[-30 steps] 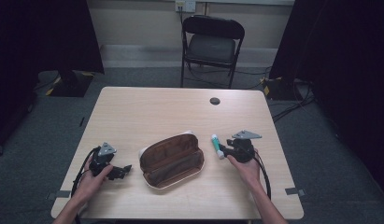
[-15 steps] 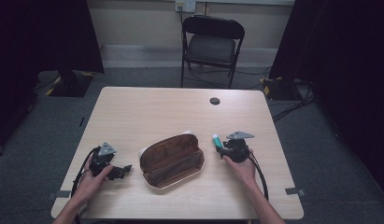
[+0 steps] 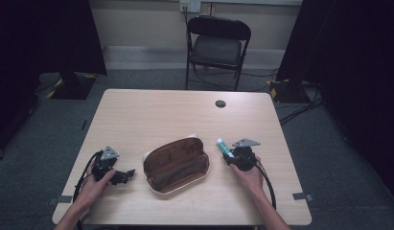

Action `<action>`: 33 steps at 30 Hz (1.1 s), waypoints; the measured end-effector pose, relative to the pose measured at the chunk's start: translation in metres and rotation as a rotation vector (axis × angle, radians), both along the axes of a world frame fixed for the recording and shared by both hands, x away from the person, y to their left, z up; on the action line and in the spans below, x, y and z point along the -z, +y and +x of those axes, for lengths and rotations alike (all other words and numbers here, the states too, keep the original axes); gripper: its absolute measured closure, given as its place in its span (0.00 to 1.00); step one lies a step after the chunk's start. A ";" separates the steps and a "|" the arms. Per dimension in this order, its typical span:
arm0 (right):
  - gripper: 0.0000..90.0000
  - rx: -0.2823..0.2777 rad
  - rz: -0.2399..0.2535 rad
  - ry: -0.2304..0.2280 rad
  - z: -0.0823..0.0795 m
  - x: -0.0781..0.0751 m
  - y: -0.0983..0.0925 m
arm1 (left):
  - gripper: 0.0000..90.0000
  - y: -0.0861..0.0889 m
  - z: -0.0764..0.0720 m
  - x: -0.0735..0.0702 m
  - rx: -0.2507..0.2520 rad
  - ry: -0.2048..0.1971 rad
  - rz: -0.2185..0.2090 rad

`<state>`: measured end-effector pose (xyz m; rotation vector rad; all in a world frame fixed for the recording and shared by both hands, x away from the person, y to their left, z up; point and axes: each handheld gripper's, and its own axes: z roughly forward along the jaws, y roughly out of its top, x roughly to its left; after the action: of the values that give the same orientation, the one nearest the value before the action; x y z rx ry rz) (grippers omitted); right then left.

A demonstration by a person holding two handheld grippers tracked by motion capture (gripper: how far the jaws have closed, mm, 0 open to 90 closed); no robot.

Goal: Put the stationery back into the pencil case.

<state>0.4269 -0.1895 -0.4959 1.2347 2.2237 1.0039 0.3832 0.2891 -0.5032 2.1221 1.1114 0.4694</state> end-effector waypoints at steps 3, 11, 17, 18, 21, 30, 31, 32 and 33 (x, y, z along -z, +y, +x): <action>0.70 -0.008 0.003 -0.010 -0.005 0.001 -0.004 | 0.00 0.000 0.000 0.000 0.000 0.000 0.000; 0.72 0.010 0.007 0.002 -0.006 0.000 -0.004 | 0.00 0.000 0.000 0.000 0.000 0.000 0.000; 0.73 0.004 0.048 0.007 -0.005 -0.006 -0.005 | 0.00 0.000 0.000 0.000 0.000 0.000 0.001; 0.73 0.003 0.073 0.007 -0.005 -0.011 -0.006 | 0.00 0.000 0.000 0.000 0.000 0.000 0.001; 0.73 -0.009 0.093 -0.002 -0.008 -0.015 -0.006 | 0.00 0.000 0.000 0.000 -0.001 0.000 0.001; 0.73 -0.011 0.154 -0.035 -0.013 -0.030 -0.013 | 0.00 0.000 0.000 0.000 0.000 0.000 0.001; 0.73 -0.007 0.164 -0.040 -0.014 -0.032 -0.014 | 0.00 0.000 0.000 0.000 0.000 0.000 0.000; 0.73 -0.011 0.170 -0.045 -0.015 -0.035 -0.015 | 0.00 0.000 0.000 0.000 0.000 0.000 0.000; 0.73 -0.011 0.183 -0.051 -0.016 -0.037 -0.015 | 0.00 0.000 0.000 0.000 0.000 0.000 0.001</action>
<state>0.4114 -0.2047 -0.4588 1.2581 2.1406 1.2521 0.3832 0.2891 -0.5031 2.1224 1.1119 0.4700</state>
